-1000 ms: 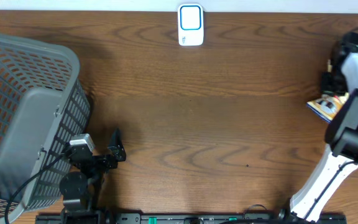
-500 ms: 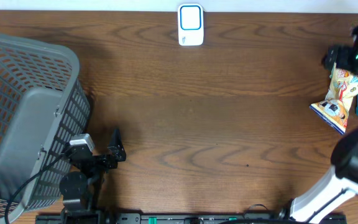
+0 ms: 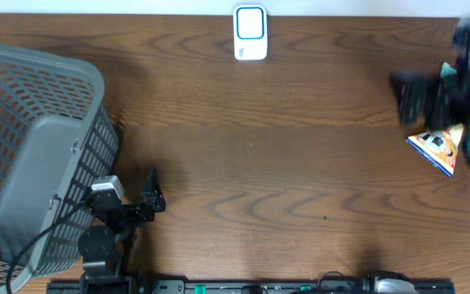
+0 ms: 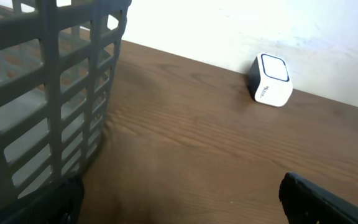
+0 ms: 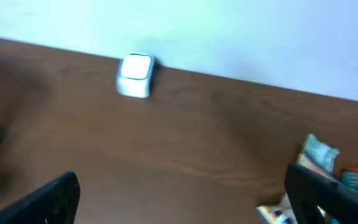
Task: Scan the item barcode
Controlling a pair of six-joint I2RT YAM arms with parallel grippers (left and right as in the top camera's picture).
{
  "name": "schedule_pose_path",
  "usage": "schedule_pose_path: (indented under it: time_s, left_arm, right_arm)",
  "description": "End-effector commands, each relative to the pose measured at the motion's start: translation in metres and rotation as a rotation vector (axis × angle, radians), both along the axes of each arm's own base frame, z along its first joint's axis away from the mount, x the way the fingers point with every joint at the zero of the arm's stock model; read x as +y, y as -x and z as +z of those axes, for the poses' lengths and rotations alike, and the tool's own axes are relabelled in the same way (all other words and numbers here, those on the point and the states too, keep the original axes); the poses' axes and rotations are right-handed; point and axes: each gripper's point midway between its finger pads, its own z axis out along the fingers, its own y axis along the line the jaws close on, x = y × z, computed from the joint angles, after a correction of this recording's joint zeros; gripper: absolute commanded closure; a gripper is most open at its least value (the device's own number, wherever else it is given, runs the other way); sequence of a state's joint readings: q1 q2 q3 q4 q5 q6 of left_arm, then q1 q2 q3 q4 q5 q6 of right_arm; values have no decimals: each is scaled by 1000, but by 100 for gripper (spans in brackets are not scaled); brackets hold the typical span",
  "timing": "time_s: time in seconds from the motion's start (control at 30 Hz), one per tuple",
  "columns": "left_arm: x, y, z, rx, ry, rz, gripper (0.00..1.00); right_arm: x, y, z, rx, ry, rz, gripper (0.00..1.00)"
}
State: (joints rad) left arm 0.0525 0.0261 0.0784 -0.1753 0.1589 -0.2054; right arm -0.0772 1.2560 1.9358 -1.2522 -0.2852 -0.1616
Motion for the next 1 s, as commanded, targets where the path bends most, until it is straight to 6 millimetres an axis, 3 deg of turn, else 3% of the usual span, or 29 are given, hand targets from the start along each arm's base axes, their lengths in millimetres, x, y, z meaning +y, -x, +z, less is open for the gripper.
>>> schedule_pose_path:
  time_s: [0.0,0.13,0.4,0.6,0.73,0.87,0.97]
  left_arm:
    - [-2,1,-13,39,4,-14,0]
    - [-2,1,-13,39,4,-14,0]
    - [-2,1,-13,39,4,-14,0]
    - [-2,1,-13,39,4,-14,0]
    - [-2,1,-13,39,4,-14,0]
    - [-2,1,-13,39,4,-14,0]
    - [-2,1,-13,39,4,-14,0]
  right_arm:
    - [14,52,12,-6,-79,-1,1]
    - [16,106,6,28,-108,-20,1]
    - [20,195,-14,53,-109,-21,1]
    - [18,223,-12,-40,-73,-24,1]
    - [15,238,-29,-45,-58,-34,1]
    - [6,243,-53,-57,-30,-82,1]
    - [4,235,-60,-130,-26,-88,1]
